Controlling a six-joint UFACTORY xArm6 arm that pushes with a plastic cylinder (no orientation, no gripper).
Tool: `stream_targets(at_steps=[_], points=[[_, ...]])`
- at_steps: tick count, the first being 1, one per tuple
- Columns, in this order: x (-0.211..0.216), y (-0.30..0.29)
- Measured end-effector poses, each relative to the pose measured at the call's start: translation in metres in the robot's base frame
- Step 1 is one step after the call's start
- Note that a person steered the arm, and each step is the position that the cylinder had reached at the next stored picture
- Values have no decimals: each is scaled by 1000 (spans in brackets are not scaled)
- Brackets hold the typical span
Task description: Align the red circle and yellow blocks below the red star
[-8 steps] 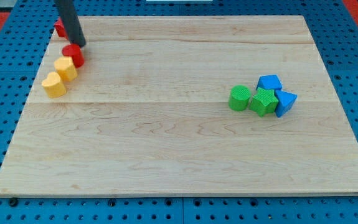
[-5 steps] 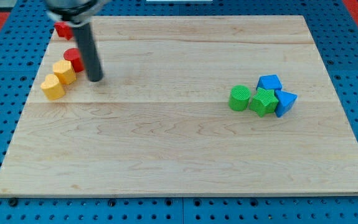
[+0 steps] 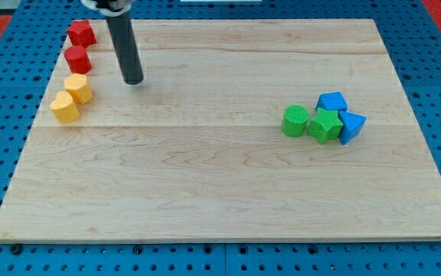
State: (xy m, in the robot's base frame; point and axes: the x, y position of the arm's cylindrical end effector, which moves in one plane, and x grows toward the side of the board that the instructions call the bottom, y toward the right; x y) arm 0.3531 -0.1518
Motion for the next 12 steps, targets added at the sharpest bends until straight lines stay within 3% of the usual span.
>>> stream_targets(at_steps=[2, 3, 5, 6, 7, 8, 9, 11, 12], points=[[17, -78], [22, -53], [73, -96], [73, -46], [106, -34], [168, -146], [165, -152], [88, -153], [87, -149]])
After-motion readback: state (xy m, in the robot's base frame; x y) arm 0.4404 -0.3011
